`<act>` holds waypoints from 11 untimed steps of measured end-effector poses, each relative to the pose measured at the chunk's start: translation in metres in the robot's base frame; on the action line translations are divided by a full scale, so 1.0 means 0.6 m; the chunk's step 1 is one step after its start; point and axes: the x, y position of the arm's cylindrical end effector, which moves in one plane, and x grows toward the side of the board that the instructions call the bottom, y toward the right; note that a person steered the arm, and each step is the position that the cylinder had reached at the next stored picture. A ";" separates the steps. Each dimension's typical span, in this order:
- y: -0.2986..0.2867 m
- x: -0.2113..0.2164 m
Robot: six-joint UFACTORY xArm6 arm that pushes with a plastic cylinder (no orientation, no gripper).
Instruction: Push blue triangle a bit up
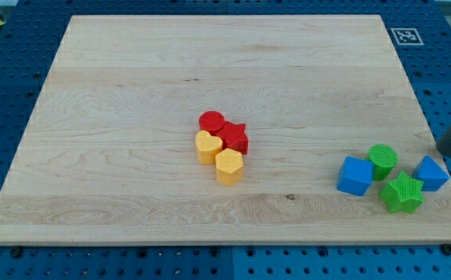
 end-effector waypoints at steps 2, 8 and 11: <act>0.003 0.100; -0.046 0.062; -0.045 0.116</act>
